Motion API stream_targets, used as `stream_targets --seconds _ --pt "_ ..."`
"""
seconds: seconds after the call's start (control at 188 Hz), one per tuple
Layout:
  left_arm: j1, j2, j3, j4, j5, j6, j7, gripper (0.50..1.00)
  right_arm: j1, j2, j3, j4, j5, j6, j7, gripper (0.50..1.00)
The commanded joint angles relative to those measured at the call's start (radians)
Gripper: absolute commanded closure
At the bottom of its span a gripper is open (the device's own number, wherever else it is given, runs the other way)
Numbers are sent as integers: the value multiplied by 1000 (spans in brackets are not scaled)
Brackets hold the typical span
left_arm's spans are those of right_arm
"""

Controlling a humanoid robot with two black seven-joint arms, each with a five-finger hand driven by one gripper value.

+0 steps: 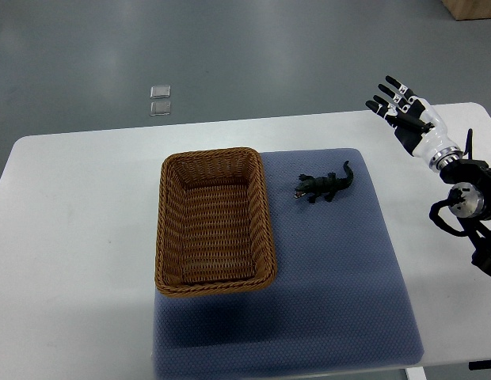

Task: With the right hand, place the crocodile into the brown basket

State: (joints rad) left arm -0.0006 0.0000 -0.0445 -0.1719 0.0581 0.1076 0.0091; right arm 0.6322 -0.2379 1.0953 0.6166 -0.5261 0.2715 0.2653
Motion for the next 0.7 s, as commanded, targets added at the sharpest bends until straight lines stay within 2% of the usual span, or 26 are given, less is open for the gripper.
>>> stream_targets --seconds 0.0,0.696 --pt "2 0 -3 -1 0 0 0 500 0 -1 0 0 0 0 0 572" --pt "2 0 -2 6 0 0 0 500 1 0 1 0 0 3 0 572"
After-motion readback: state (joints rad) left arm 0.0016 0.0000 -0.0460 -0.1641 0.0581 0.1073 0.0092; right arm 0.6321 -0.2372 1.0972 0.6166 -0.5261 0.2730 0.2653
